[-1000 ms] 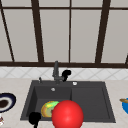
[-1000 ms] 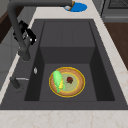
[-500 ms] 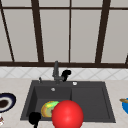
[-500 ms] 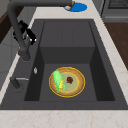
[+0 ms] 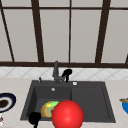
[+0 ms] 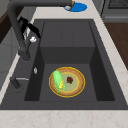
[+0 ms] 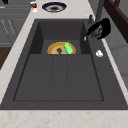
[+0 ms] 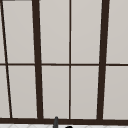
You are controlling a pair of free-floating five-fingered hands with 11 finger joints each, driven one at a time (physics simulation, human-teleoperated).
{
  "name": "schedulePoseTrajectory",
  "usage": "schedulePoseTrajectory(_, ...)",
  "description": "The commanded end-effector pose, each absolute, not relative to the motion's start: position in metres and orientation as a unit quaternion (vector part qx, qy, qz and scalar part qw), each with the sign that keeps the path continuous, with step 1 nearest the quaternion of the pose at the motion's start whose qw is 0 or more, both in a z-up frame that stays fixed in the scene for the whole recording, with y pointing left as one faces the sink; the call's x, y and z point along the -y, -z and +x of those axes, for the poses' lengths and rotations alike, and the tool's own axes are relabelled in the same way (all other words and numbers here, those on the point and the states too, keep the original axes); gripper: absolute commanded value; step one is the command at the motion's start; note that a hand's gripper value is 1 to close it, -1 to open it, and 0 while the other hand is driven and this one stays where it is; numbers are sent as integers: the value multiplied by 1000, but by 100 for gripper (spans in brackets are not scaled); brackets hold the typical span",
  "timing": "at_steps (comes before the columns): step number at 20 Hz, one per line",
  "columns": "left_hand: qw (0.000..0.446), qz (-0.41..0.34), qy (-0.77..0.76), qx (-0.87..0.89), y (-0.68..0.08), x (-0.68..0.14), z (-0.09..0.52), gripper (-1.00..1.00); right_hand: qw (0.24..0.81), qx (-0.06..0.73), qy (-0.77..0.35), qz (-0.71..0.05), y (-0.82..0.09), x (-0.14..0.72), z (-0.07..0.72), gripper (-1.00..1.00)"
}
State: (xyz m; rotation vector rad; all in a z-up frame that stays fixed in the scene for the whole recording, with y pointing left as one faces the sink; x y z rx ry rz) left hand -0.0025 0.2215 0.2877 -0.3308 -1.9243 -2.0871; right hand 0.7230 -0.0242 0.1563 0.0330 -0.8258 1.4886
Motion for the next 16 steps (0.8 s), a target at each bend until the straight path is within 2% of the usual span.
schedulePoseTrajectory(1, 141, -115, 723, 667, -288, -221, -2, 0, 659, 363, -659, 11, -173, 35, 723, -100)
schedulePoseTrajectory(7, 141, -115, 723, 667, -288, -221, -2, 0, 642, 372, -668, 43, -176, 51, 722, -100)
schedulePoseTrajectory(16, 141, -115, 723, 667, -288, -221, -2, 0, 622, 407, -669, -1, -193, 84, 711, -100)
